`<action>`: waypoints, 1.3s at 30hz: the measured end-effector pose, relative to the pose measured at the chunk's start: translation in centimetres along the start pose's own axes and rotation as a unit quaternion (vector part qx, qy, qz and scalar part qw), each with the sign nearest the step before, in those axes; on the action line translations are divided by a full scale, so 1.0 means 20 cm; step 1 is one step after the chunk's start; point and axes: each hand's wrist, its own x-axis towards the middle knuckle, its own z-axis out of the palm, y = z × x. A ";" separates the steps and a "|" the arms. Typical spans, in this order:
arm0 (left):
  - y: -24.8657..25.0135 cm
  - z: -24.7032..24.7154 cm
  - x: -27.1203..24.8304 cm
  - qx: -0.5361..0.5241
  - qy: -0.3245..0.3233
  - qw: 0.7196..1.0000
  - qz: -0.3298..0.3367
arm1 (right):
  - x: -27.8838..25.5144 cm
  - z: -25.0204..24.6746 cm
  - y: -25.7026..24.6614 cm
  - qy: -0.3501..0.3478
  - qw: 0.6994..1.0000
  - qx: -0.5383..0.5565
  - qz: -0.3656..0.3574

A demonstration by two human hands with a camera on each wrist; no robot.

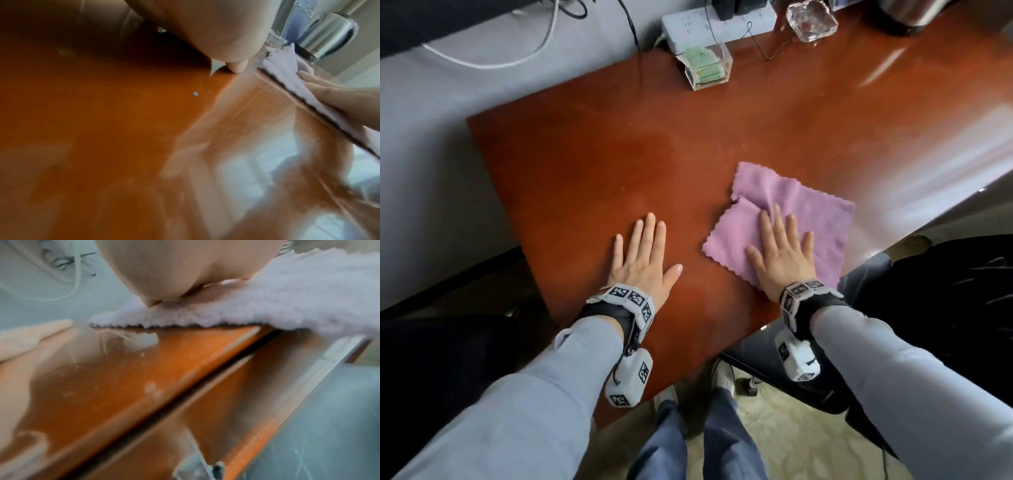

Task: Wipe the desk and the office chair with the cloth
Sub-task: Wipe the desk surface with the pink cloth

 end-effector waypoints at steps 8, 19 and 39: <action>-0.03 -0.01 0.02 0.016 -0.003 1.000 0.026 | -0.15 0.08 -0.34 -0.035 0.994 -0.056 -0.089; 0.00 -0.13 0.12 0.019 -0.050 0.998 0.022 | 0.06 -0.08 -0.27 -0.045 0.998 -0.035 -0.028; 0.21 -0.34 0.56 -0.022 -0.127 0.989 -0.077 | 0.64 -0.36 0.01 -0.046 0.998 -0.011 -0.049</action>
